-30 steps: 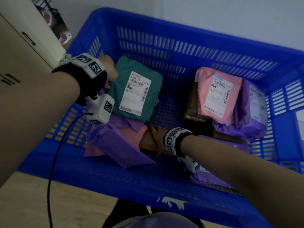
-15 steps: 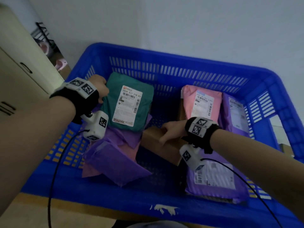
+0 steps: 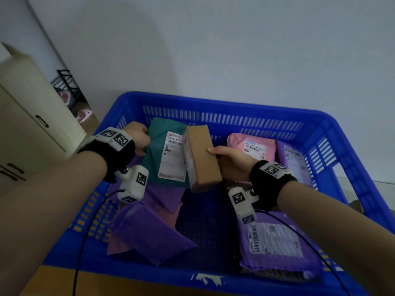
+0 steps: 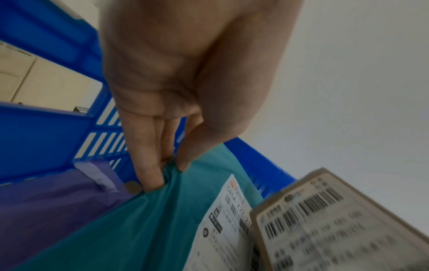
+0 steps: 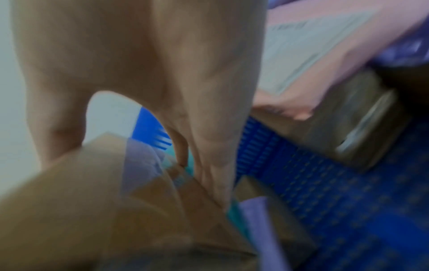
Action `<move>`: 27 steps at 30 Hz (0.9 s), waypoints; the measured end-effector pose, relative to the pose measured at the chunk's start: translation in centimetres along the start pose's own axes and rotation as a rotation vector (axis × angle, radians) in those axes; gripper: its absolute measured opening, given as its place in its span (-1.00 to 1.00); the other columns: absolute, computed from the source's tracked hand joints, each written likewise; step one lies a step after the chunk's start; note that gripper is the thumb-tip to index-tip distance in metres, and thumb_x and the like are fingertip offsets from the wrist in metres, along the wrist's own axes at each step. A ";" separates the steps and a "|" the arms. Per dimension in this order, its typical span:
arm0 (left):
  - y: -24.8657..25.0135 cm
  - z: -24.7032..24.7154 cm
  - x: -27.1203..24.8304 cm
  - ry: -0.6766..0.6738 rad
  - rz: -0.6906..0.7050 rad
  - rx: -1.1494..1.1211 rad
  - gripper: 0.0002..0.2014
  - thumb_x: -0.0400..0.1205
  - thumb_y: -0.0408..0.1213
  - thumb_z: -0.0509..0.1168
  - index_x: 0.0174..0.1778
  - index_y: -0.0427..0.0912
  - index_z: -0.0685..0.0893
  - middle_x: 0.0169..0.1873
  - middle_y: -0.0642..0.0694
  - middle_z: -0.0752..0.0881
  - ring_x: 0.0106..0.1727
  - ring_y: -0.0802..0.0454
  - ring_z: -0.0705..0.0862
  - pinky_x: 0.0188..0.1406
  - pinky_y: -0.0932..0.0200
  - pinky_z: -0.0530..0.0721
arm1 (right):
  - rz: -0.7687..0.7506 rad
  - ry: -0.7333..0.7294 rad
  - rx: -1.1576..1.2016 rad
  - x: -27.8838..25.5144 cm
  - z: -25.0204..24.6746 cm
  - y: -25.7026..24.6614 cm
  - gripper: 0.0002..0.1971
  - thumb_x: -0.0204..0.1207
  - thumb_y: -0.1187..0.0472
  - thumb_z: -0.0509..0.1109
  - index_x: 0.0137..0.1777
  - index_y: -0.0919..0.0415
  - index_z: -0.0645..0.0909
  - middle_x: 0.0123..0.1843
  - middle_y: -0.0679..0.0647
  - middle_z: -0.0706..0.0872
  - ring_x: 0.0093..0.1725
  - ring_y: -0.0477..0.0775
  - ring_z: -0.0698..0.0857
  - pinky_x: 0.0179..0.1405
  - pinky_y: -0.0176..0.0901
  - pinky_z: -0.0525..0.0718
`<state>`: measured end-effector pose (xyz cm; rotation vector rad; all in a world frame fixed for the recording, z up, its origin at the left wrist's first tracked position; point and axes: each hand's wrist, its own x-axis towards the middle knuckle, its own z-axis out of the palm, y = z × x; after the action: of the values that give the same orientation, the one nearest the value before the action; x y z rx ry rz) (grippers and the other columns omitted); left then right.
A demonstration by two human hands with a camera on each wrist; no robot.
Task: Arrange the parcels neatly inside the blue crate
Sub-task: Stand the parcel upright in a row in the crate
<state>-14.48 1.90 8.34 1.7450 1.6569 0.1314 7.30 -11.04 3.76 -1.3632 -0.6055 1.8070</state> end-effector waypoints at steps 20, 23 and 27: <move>3.1 -3.5 -2.2 -0.102 0.008 -0.269 -0.88 0.62 -0.56 0.23 0.00 -0.36 0.64 0.24 -0.36 0.67 -0.17 -0.06 0.69 -0.26 0.15 0.79 | -0.294 0.170 0.206 0.4 3.6 -3.4 -0.44 0.71 0.32 0.09 0.64 -0.02 0.05 0.20 0.22 0.54 0.02 0.31 0.69 -0.05 0.24 0.68; 2.8 -3.6 -2.5 -0.090 0.001 -0.291 -0.87 0.63 -0.55 0.22 0.04 -0.39 0.62 0.24 -0.34 0.67 -0.08 -0.08 0.67 -0.39 0.22 0.77 | -0.324 0.226 0.145 0.5 3.8 -3.0 -0.37 0.71 0.36 0.06 0.65 -0.17 -0.04 0.30 0.24 0.54 0.22 0.39 0.65 0.02 0.27 0.66; 2.3 -3.6 -2.9 -0.079 0.001 -0.317 -0.84 0.61 -0.58 0.24 0.04 -0.35 0.64 0.16 -0.34 0.69 -0.21 -0.03 0.68 -0.41 0.20 0.77 | -0.247 0.274 0.084 0.4 3.9 -2.5 -0.58 0.70 -0.03 0.09 0.49 0.08 0.40 0.06 0.10 0.69 -0.03 0.13 0.69 -0.12 0.07 0.70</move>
<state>-14.94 0.99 13.35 1.4923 1.4871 0.3048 4.28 -8.95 6.67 -1.3833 -0.5189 1.4051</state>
